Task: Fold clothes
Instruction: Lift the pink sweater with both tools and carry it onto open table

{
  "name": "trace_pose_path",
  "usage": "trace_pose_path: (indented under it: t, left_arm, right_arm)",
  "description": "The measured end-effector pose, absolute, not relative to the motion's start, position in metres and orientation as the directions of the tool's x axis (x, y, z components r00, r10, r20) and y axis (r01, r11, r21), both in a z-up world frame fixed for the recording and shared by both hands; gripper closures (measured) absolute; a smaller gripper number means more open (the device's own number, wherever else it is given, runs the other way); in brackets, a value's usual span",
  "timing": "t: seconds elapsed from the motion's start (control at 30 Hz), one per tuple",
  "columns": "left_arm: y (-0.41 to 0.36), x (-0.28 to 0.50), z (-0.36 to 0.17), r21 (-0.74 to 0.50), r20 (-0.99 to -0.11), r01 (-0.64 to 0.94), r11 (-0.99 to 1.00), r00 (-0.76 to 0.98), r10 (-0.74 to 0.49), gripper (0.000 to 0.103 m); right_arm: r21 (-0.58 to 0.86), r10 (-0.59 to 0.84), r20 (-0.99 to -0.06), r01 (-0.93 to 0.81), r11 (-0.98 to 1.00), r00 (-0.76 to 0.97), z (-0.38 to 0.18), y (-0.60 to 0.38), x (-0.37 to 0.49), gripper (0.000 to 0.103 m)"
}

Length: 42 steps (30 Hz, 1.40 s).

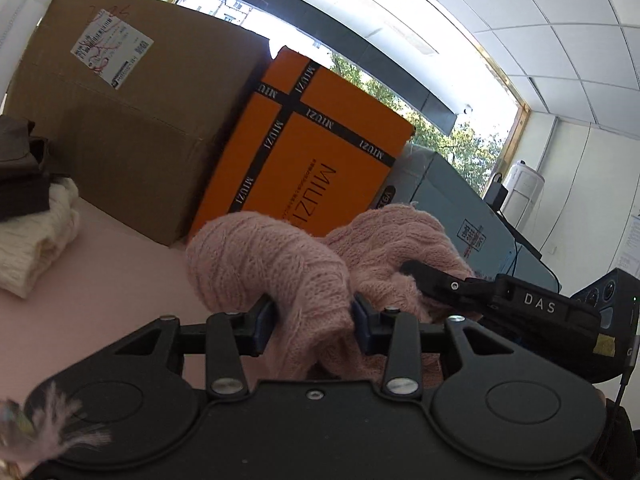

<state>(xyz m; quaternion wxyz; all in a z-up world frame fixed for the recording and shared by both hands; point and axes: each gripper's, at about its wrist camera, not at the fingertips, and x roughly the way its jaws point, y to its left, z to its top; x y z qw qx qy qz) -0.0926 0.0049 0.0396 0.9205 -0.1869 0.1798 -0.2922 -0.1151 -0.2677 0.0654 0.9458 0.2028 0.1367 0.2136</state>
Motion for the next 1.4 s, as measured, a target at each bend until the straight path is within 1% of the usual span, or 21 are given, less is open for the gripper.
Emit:
trace_pose_path:
  t: [0.1, 0.17, 0.2, 0.23, 0.3, 0.33, 0.37, 0.4, 0.5, 0.53, 0.57, 0.6, 0.67, 0.7, 0.77, 0.9, 0.97, 1.03, 1.13, 1.23, 1.4]
  left_arm:
    - [-0.020, -0.091, 0.030, -0.355, -0.319, 0.456, 0.816, 0.761, -0.564, 0.061]
    - [-0.027, -0.088, 0.025, -0.299, -0.372, 0.422, 0.856, 0.774, -0.512, 0.054]
    - [-0.028, -0.087, 0.023, -0.278, -0.386, 0.405, 0.871, 0.783, -0.487, 0.041]
    - [-0.028, -0.085, 0.022, -0.245, -0.397, 0.378, 0.893, 0.801, -0.448, 0.026]
    - [-0.029, -0.082, 0.021, -0.181, -0.412, 0.322, 0.929, 0.833, -0.369, 0.013]
    - [-0.029, -0.081, 0.023, -0.162, -0.410, 0.306, 0.938, 0.844, -0.346, 0.011]
    - [-0.029, -0.079, 0.027, -0.142, -0.398, 0.286, 0.948, 0.860, -0.319, 0.010]
    - [-0.031, -0.081, 0.032, -0.141, -0.367, 0.275, 0.951, 0.878, -0.308, 0.008]
    - [-0.035, -0.086, 0.048, -0.140, -0.271, 0.248, 0.958, 0.921, -0.278, 0.002]
    - [-0.039, -0.090, 0.052, -0.159, -0.242, 0.287, 0.945, 0.916, -0.319, 0.000]
    - [-0.048, -0.095, 0.055, -0.180, -0.209, 0.370, 0.911, 0.891, -0.403, 0.000]
    - [-0.058, -0.098, 0.056, -0.186, -0.198, 0.451, 0.873, 0.853, -0.483, 0.000]
    - [-0.083, -0.104, 0.054, -0.161, -0.215, 0.580, 0.799, 0.769, -0.602, 0.000]
    - [-0.097, -0.107, 0.051, -0.121, -0.242, 0.615, 0.779, 0.743, -0.624, 0.000]
    - [-0.121, -0.107, 0.043, -0.051, -0.301, 0.632, 0.774, 0.729, -0.615, 0.000]
    - [-0.133, -0.096, 0.031, -0.069, -0.361, 0.637, 0.768, 0.701, -0.615, 0.000]
    - [-0.133, -0.098, 0.025, -0.052, -0.361, 0.627, 0.777, 0.714, -0.600, 0.000]
    - [-0.134, -0.104, 0.020, -0.029, -0.329, 0.638, 0.769, 0.720, -0.611, 0.000]
    - [-0.138, -0.104, 0.016, -0.011, -0.360, 0.632, 0.775, 0.720, -0.593, 0.000]
    - [-0.139, -0.099, 0.012, -0.022, -0.396, 0.622, 0.783, 0.713, -0.578, 0.000]
    - [-0.133, -0.089, 0.006, -0.100, -0.429, 0.648, 0.755, 0.657, -0.620, 0.002]
  right_arm:
    - [0.465, 0.432, -0.258, -0.281, 0.840, 0.864, 0.040, -0.294, -0.117, 0.072]
    - [0.483, 0.430, -0.302, -0.253, 0.838, 0.851, 0.021, -0.306, -0.114, 0.069]
    - [0.498, 0.437, -0.308, -0.247, 0.831, 0.845, 0.014, -0.311, -0.115, 0.067]
    - [0.518, 0.443, -0.309, -0.242, 0.821, 0.842, 0.008, -0.316, -0.116, 0.060]
    - [0.546, 0.457, -0.304, -0.241, 0.803, 0.836, 0.006, -0.321, -0.121, 0.049]
    - [0.549, 0.462, -0.292, -0.249, 0.798, 0.837, 0.009, -0.321, -0.125, 0.038]
    - [0.552, 0.467, -0.280, -0.257, 0.793, 0.839, 0.011, -0.321, -0.130, 0.032]
    - [0.552, 0.466, -0.259, -0.266, 0.790, 0.846, 0.014, -0.321, -0.135, 0.022]
    - [0.557, 0.431, -0.164, -0.277, 0.783, 0.887, 0.019, -0.327, -0.152, 0.018]
    - [0.565, 0.416, -0.132, -0.276, 0.777, 0.900, 0.020, -0.330, -0.157, 0.015]
    - [0.580, 0.398, -0.106, -0.269, 0.769, 0.911, 0.020, -0.334, -0.160, 0.014]
    - [0.600, 0.376, -0.092, -0.250, 0.760, 0.922, 0.019, -0.338, -0.161, 0.014]
    - [0.634, 0.330, -0.080, -0.207, 0.745, 0.941, 0.015, -0.345, -0.163, 0.012]
    - [0.645, 0.306, -0.083, -0.183, 0.742, 0.948, 0.013, -0.347, -0.163, 0.012]
    - [0.670, 0.279, -0.102, -0.142, 0.728, 0.955, 0.010, -0.352, -0.162, 0.012]
    - [0.701, 0.276, -0.156, -0.090, 0.707, 0.948, 0.004, -0.357, -0.155, 0.012]
    - [0.697, 0.278, -0.170, -0.084, 0.712, 0.945, 0.004, -0.356, -0.153, 0.012]
    - [0.690, 0.273, -0.186, -0.073, 0.720, 0.944, 0.001, -0.355, -0.151, 0.012]
    - [0.689, 0.269, -0.209, -0.054, 0.723, 0.940, -0.002, -0.354, -0.147, 0.012]
    - [0.688, 0.267, -0.227, -0.040, 0.724, 0.937, -0.005, -0.354, -0.145, 0.012]
    - [0.685, 0.267, -0.244, -0.029, 0.728, 0.932, -0.007, -0.354, -0.142, 0.012]
